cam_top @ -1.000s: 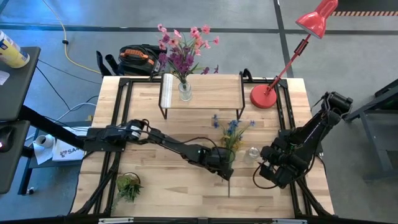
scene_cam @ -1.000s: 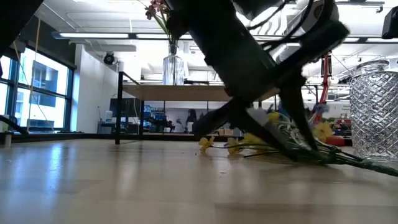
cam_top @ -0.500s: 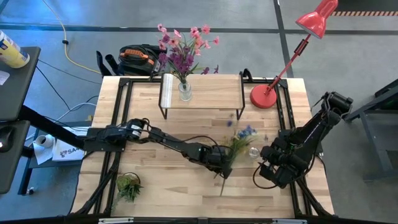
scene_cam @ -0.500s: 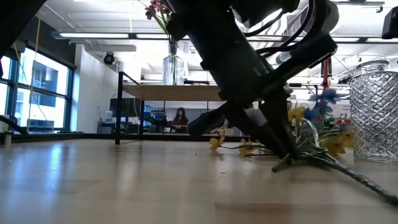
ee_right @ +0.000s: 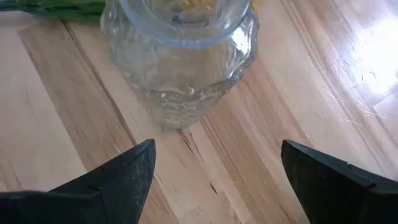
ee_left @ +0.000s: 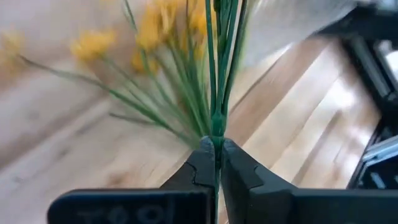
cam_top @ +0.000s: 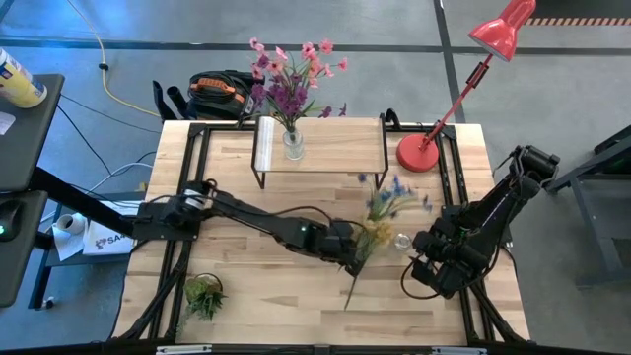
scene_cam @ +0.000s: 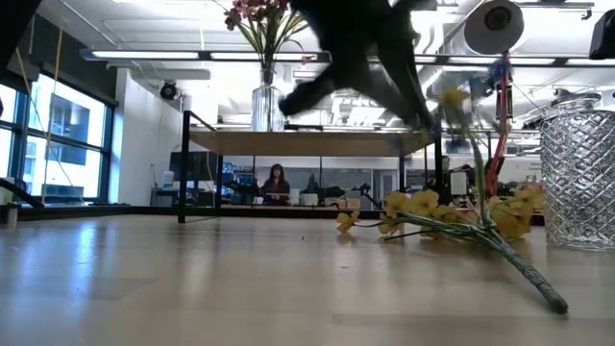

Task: Pick and place flowers into a vace then onto a shelf
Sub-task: Put the blue flowers into the transparent vase

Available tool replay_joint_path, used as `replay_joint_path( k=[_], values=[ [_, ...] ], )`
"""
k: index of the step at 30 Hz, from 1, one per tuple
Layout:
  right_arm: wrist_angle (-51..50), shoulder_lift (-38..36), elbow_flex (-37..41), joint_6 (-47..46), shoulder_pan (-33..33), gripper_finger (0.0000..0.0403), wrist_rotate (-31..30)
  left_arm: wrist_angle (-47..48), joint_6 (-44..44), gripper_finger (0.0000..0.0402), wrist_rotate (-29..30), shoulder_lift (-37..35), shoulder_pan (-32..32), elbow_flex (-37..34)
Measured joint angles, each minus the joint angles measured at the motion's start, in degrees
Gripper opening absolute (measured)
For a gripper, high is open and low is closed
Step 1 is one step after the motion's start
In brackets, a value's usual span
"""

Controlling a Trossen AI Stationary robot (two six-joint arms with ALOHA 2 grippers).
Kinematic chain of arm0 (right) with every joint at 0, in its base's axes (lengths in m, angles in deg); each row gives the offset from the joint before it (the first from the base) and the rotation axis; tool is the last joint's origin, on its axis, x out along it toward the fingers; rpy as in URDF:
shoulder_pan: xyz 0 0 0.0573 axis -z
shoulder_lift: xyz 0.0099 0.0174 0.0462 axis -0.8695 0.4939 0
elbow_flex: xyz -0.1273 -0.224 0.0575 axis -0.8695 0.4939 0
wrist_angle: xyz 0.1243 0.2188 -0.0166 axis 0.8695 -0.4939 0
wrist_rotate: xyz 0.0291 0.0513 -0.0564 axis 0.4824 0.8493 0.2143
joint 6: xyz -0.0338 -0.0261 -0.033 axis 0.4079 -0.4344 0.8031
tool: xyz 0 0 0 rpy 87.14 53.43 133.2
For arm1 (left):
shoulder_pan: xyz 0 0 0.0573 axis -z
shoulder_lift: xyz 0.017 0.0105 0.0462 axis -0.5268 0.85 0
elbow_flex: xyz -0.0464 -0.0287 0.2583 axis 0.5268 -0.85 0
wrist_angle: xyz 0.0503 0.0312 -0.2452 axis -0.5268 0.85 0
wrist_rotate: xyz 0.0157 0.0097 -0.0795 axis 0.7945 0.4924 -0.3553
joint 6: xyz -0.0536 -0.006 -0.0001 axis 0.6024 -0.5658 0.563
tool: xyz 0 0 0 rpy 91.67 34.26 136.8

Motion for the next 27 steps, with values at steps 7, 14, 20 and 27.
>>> replay_joint_path(
  k=[7,14,20,27],
  values=[
    [-0.55,-0.01,-4.19,1.30,-0.01,0.0336,-5.13,-9.69,-13.20,0.0042,16.68,-5.95,3.29,0.08],
    [-8.58,-0.10,-12.78,3.21,-0.30,0.0336,-7.23,-29.01,-34.38,0.0042,20.38,-5.00,4.03,0.23],
    [-15.26,-0.12,-20.61,2.29,-3.66,0.0336,-5.36,-33.52,-47.05,0.0042,14.07,-3.50,1.65,0.09],
    [-18.98,-0.17,-32.87,4.13,-4.79,0.0336,-9.84,-34.04,-50.59,0.0042,9.68,-2.21,0.68,-0.13]
  ],
)
